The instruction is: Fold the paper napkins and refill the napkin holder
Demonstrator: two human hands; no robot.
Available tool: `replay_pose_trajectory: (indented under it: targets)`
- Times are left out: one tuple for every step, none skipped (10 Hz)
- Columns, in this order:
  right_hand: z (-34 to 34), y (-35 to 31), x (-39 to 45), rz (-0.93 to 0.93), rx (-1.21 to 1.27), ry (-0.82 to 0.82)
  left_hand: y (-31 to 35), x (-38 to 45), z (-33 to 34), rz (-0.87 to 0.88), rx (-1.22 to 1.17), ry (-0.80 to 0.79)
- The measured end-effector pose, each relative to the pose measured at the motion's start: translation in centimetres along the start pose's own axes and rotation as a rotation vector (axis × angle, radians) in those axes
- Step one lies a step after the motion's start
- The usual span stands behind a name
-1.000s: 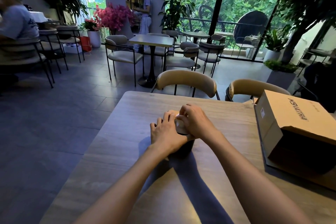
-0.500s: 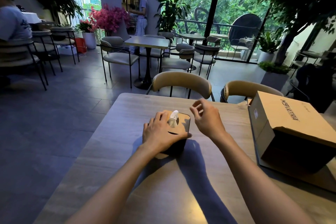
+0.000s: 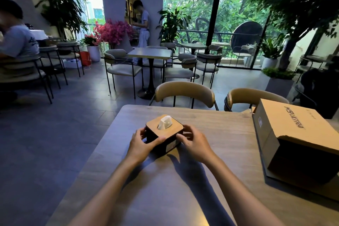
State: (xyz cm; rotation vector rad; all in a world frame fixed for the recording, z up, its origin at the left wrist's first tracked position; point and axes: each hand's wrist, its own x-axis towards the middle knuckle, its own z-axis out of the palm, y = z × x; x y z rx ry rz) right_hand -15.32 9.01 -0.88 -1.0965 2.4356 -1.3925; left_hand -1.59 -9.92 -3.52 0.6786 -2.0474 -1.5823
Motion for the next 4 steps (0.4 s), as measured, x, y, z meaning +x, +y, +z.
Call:
replay_pose_trajectory:
  targets:
    - [0.2, 0.0, -0.3, 0.01, 0.038, 0.104, -0.2, 0.9, -0.2, -0.028, -0.153, -0.162]
    - [-0.4, 0.2, -0.7, 0.004, 0.043, 0.131, -0.9, 2.0, 0.3, -0.052, -0.274, -0.361]
    - [-0.8, 0.2, -1.4, -0.007, -0.009, 0.11, -1.2, 2.3, 1.1, -0.024, -0.211, -0.412]
    - [-1.8, -0.1, -1.1, -0.019, -0.073, 0.105, 0.0, 2.1, 1.1, -0.007, -0.146, -0.388]
